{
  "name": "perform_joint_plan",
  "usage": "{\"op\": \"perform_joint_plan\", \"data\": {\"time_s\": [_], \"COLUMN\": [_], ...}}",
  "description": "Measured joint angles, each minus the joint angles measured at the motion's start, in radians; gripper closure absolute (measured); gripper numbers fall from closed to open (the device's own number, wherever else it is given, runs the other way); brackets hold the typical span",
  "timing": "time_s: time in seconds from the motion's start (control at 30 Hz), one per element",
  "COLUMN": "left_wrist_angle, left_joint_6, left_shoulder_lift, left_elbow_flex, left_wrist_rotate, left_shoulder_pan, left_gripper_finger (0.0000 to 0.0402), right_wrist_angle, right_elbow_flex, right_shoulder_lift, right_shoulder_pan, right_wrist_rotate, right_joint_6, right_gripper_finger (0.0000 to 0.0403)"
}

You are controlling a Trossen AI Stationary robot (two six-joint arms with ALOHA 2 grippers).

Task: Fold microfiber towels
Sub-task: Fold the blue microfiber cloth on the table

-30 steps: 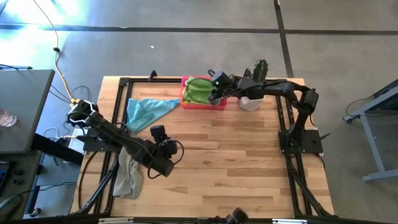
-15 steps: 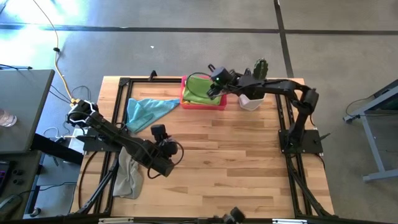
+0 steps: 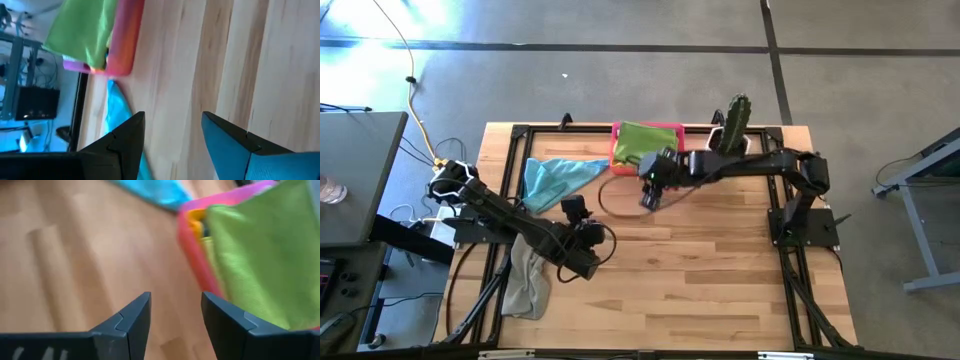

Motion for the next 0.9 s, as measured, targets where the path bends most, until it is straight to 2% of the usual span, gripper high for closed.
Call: {"op": "perform_joint_plan", "data": {"time_s": [0.23, 0.37, 0.5, 0.7, 0.9], "left_wrist_angle": [-0.188, -0.309, -0.393, -0.355, -0.202], "left_joint_6": [0.079, 0.078, 0.048, 0.05, 0.082], "left_shoulder_lift": [0.0, -0.006, -0.06, -0.218, -0.41], "left_elbow_flex": [0.0, 0.0, 0.0, -0.027, -0.145], "left_wrist_rotate": [0.156, 0.161, 0.162, 0.173, 0.229], "left_shoulder_pan": [0.018, 0.018, 0.023, 0.08, 0.189], "left_gripper_finger": [0.0216, 0.0216, 0.0216, 0.0216, 0.0216], "right_wrist_angle": [-0.163, -0.187, -0.187, -0.112, 0.116], "right_elbow_flex": [0.035, -0.022, -0.101, -0.231, -0.369], "right_shoulder_lift": [0.0, 0.0, -0.008, -0.034, -0.087], "right_shoulder_pan": [0.14, 0.193, 0.215, 0.254, 0.314], "right_wrist_rotate": [0.078, 0.134, 0.125, 0.113, 0.123], "right_joint_6": [-0.031, -0.001, 0.079, 0.203, 0.289], "right_gripper_finger": [0.0236, 0.0236, 0.0236, 0.0236, 0.0236]}}
